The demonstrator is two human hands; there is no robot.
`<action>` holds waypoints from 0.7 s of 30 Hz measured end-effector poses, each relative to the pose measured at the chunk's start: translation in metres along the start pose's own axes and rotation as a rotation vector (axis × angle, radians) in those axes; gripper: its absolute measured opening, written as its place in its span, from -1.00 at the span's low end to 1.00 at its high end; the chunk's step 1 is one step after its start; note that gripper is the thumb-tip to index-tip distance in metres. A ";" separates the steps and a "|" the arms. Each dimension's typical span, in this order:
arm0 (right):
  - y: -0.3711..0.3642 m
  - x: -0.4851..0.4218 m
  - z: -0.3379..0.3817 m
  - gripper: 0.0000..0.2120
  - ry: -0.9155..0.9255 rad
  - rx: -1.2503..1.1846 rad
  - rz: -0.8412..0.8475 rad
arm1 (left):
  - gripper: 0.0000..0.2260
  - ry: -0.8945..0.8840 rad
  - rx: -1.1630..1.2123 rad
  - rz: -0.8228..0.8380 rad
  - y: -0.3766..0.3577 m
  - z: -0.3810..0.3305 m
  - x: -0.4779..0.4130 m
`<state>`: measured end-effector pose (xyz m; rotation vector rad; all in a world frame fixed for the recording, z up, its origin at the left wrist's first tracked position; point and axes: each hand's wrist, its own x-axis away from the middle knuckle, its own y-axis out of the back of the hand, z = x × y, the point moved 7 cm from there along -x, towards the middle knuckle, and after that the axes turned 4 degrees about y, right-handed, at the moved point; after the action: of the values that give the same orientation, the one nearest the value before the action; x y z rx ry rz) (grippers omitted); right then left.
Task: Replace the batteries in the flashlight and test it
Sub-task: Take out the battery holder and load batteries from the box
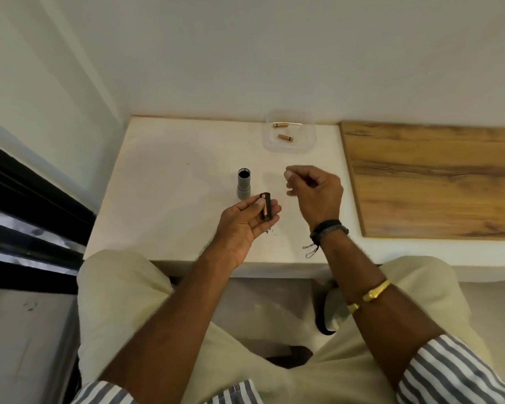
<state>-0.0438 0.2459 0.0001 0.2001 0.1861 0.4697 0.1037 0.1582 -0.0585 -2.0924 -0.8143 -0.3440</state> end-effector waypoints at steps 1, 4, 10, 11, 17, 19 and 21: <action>0.000 -0.014 -0.001 -0.90 -0.011 0.000 -0.017 | -0.72 0.015 0.019 -0.003 0.001 0.001 -0.001; -0.006 -0.060 -0.008 -0.90 -0.032 0.082 -0.050 | -0.72 0.048 0.050 -0.002 0.004 0.003 -0.007; -0.031 -0.141 -0.018 -0.87 0.034 0.533 0.033 | -0.69 0.086 0.094 0.006 0.007 0.008 -0.015; -0.036 -0.150 -0.021 -0.85 0.021 0.609 0.060 | -0.69 0.089 0.101 0.007 0.007 0.008 -0.016; -0.062 -0.187 -0.039 -0.80 -0.008 1.026 0.197 | -0.71 0.105 0.135 0.036 0.008 0.012 -0.024; -0.069 -0.191 -0.042 -0.79 0.013 1.118 0.231 | -0.72 0.112 0.148 0.052 0.007 0.014 -0.024; -0.073 -0.192 -0.043 -0.73 0.032 1.162 0.246 | -0.73 0.120 0.160 0.063 0.007 0.015 -0.024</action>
<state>-0.1902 0.0994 -0.0327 1.3645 0.4570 0.5651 0.0898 0.1568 -0.0835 -1.9249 -0.6814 -0.3550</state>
